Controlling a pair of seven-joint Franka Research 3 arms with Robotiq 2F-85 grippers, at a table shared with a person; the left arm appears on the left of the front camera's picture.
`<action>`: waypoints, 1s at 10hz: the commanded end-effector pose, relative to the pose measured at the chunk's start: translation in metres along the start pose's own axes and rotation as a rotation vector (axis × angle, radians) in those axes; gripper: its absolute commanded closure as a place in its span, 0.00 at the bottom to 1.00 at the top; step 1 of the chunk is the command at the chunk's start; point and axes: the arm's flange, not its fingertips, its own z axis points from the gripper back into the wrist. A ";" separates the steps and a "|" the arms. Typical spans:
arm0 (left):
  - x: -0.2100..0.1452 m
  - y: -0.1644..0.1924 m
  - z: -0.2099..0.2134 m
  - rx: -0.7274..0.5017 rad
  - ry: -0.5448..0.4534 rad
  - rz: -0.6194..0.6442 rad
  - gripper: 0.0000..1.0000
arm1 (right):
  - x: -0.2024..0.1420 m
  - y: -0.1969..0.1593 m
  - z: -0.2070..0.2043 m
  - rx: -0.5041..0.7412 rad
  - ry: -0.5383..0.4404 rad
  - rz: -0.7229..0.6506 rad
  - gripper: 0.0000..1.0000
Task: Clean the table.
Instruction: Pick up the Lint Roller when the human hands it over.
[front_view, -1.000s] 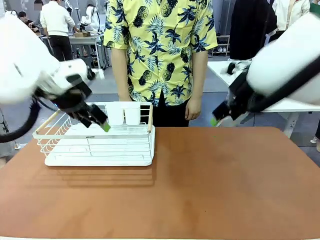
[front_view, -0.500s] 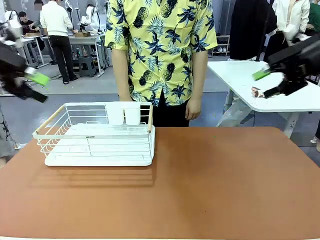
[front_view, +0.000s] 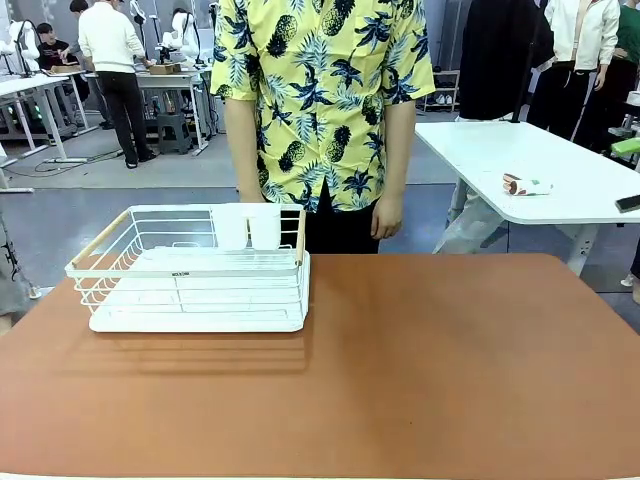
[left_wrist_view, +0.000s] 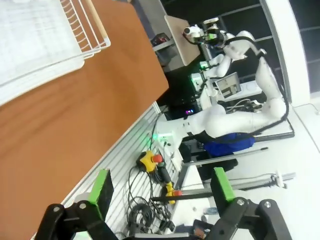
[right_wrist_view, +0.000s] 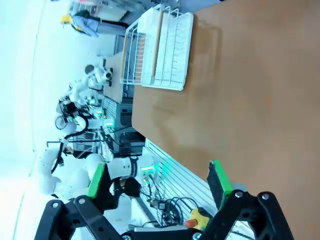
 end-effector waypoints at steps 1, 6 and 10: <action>0.004 0.005 0.022 -0.022 0.024 0.001 0.00 | 0.014 -0.014 0.010 0.032 -0.025 -0.021 0.00; 0.000 0.048 0.053 -0.178 -0.002 0.033 0.00 | 0.004 -0.080 0.075 0.060 -0.096 -0.250 0.00; -0.001 0.068 0.055 -0.221 -0.039 0.056 0.00 | -0.001 -0.109 0.082 0.079 -0.058 -0.300 0.00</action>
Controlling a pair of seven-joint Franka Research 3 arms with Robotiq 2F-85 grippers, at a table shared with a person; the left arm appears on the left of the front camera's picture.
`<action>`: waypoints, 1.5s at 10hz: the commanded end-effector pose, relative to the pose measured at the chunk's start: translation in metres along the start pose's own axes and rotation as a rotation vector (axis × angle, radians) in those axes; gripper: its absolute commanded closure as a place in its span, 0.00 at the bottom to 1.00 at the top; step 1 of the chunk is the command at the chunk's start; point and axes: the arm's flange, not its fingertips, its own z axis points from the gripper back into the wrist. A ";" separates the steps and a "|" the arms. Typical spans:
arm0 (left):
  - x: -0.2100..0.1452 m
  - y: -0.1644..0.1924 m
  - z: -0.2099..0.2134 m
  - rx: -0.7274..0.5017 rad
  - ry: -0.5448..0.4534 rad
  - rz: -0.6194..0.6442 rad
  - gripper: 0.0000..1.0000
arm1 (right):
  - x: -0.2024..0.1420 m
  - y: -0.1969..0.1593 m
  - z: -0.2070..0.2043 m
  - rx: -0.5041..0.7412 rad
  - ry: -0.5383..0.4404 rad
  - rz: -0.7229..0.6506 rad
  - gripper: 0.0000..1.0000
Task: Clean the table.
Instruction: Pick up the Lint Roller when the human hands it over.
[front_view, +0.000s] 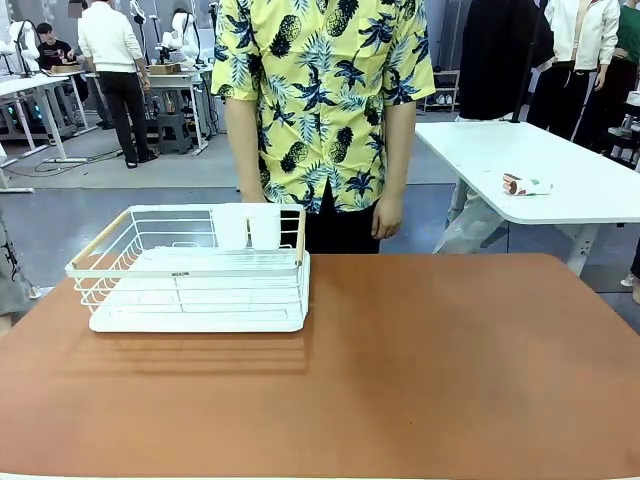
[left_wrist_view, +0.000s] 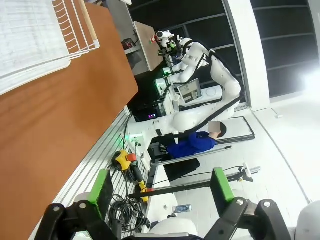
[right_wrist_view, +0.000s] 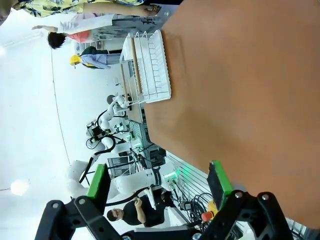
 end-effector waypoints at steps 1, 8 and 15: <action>0.003 -0.007 0.006 -0.012 -0.005 -0.024 0.00 | 0.006 0.008 -0.005 0.003 0.025 -0.014 0.00; -0.004 -0.001 0.009 0.013 -0.024 0.005 0.00 | 0.005 0.001 -0.007 -0.004 0.017 0.002 0.00; -0.004 -0.001 0.009 0.013 -0.024 0.005 0.00 | 0.005 0.001 -0.007 -0.004 0.017 0.002 0.00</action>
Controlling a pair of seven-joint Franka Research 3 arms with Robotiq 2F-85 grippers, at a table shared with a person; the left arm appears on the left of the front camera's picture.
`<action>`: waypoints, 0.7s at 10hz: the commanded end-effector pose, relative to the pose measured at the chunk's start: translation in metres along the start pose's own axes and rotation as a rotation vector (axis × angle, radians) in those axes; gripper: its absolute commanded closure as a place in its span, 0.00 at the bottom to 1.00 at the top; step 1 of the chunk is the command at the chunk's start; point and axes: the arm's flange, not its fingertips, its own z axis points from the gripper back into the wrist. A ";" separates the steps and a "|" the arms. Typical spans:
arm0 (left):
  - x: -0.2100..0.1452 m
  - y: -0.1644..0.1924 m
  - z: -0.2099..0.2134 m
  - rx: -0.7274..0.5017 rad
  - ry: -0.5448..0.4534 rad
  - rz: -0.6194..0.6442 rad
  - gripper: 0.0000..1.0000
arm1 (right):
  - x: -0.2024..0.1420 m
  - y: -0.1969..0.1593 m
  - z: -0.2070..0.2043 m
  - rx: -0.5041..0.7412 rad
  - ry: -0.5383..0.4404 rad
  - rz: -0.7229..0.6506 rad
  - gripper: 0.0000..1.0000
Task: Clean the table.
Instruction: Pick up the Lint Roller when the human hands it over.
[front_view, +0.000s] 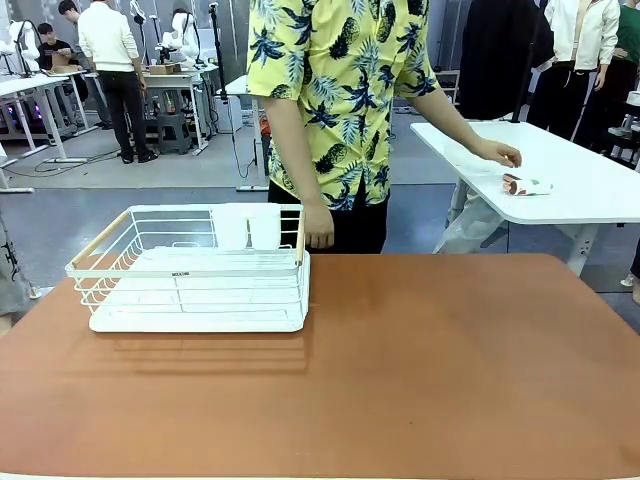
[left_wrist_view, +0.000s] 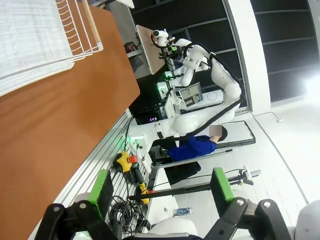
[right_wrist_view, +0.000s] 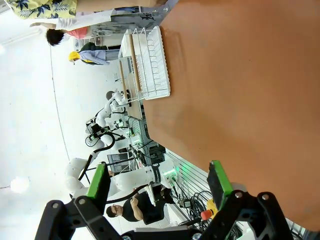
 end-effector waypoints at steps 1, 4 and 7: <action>-0.001 -0.001 0.002 0.001 -0.005 -0.002 0.00 | 0.000 0.001 0.001 0.000 -0.002 0.001 0.00; -0.001 -0.001 0.002 0.001 -0.005 -0.002 0.00 | 0.000 0.001 0.001 0.000 -0.002 0.001 0.00; -0.001 -0.001 0.002 0.001 -0.005 -0.002 0.00 | 0.000 0.001 0.001 0.000 -0.002 0.001 0.00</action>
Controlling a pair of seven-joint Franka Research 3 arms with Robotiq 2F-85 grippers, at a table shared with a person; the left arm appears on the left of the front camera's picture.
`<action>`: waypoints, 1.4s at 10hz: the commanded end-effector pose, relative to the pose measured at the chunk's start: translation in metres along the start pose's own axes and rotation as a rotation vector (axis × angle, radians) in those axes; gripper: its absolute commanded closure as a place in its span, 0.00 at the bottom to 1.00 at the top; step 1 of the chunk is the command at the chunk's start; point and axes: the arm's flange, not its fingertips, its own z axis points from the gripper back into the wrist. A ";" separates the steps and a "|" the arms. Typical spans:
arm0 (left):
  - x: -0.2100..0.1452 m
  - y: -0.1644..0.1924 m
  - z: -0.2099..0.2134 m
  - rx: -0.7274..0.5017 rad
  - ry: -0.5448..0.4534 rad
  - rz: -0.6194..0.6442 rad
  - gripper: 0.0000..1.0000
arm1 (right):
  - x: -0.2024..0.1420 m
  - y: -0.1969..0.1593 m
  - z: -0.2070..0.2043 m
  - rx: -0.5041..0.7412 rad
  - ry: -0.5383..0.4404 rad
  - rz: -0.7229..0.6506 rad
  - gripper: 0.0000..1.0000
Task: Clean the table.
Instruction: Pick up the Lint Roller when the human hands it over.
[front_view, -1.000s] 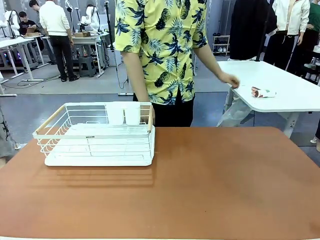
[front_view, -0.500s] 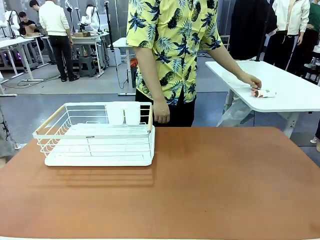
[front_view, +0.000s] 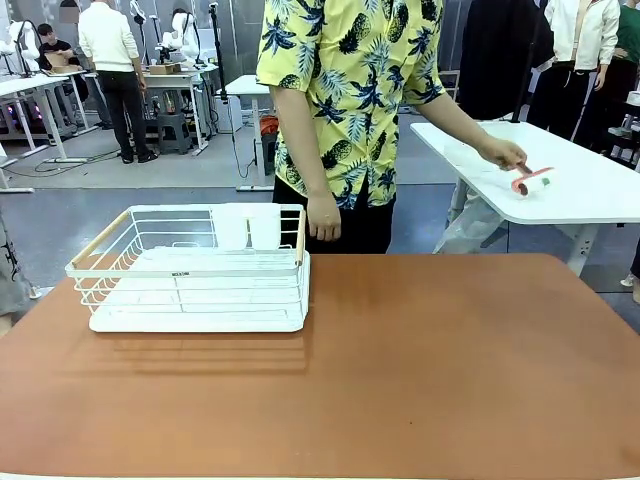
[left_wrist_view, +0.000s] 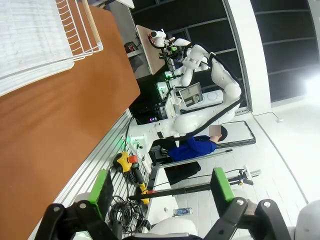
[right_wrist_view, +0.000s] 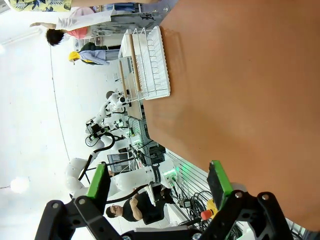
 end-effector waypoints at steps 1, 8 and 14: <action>-0.001 -0.001 0.002 0.000 -0.005 -0.002 0.00 | 0.000 0.001 0.001 0.000 -0.002 0.001 0.00; -0.001 -0.001 0.002 0.000 -0.005 -0.002 0.00 | 0.000 0.001 0.001 0.000 -0.002 0.001 0.00; -0.001 -0.001 0.002 0.000 -0.005 -0.002 0.00 | 0.000 0.001 0.001 0.000 -0.002 0.001 0.00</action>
